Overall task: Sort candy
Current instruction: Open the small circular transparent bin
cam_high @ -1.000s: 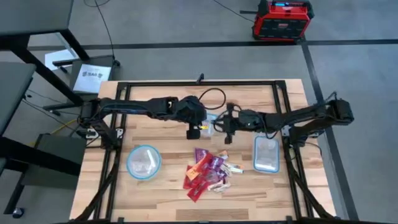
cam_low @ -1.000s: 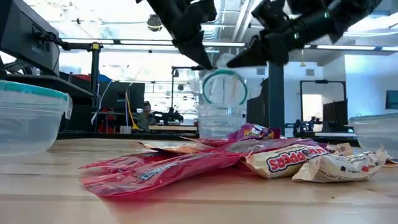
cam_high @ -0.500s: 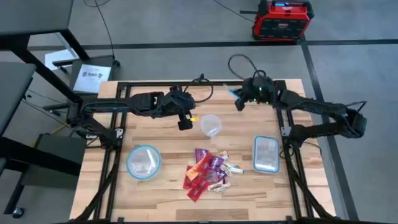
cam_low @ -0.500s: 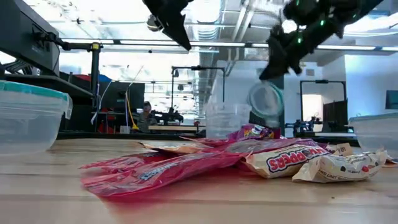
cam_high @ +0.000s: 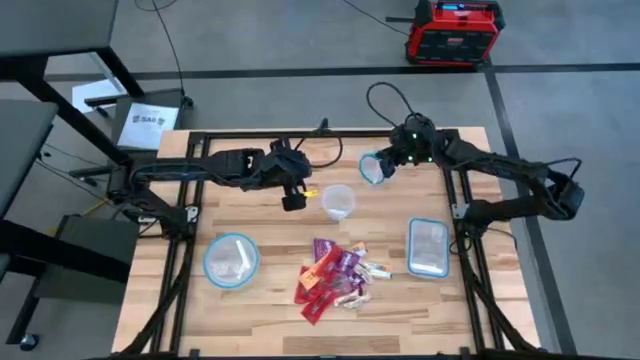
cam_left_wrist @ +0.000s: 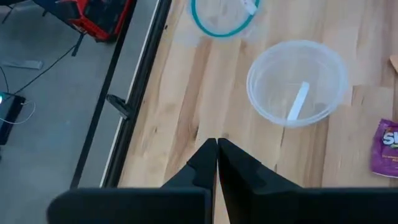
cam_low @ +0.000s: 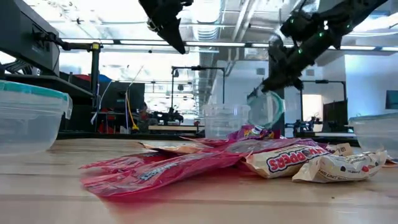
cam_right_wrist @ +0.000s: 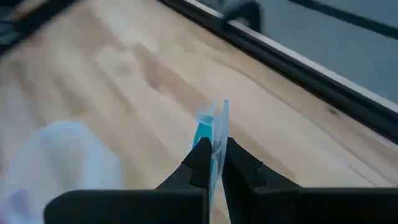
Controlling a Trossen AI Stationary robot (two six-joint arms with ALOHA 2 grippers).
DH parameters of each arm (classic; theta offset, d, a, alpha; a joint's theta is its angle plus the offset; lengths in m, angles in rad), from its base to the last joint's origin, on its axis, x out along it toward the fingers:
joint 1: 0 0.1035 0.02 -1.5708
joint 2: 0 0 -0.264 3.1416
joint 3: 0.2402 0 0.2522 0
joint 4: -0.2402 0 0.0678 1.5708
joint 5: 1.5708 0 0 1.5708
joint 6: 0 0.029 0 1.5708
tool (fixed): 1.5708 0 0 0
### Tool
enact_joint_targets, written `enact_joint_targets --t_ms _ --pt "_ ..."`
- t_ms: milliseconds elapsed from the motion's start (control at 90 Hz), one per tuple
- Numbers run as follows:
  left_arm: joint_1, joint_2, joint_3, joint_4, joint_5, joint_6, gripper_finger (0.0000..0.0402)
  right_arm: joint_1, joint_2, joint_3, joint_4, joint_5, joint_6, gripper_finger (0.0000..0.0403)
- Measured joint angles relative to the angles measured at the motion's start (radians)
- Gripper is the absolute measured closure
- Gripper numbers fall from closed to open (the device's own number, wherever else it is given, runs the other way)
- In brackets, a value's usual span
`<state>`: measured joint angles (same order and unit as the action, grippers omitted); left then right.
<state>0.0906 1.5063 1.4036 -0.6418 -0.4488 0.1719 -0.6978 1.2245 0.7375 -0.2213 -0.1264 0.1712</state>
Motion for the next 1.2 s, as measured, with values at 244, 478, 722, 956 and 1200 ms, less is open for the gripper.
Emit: enact_joint_targets --t_ms 244,478,722,956,1200 --pt "-0.008 0.000 0.000 -0.006 0.000 -0.016 0.0402 -0.086 0.122 -0.022 -0.013 0.027 -0.122 0.0372" --pt "-0.012 0.000 0.000 -0.024 0.000 -0.026 0.0402 -0.092 0.133 -0.022 -0.038 0.024 -0.152 0.0297" --pt "-0.012 0.001 0.000 -0.028 0.000 -0.027 0.0402 -0.029 0.043 0.040 -0.141 -0.080 -0.085 0.0218" --pt "-0.012 0.001 0.000 -0.028 0.000 -0.032 0.0402 0.274 0.077 0.039 -0.060 -0.058 0.022 0.0202" --pt "-0.013 0.001 0.000 -0.044 0.000 -0.044 0.0402 0.376 0.166 0.039 0.088 0.074 0.155 0.0216"
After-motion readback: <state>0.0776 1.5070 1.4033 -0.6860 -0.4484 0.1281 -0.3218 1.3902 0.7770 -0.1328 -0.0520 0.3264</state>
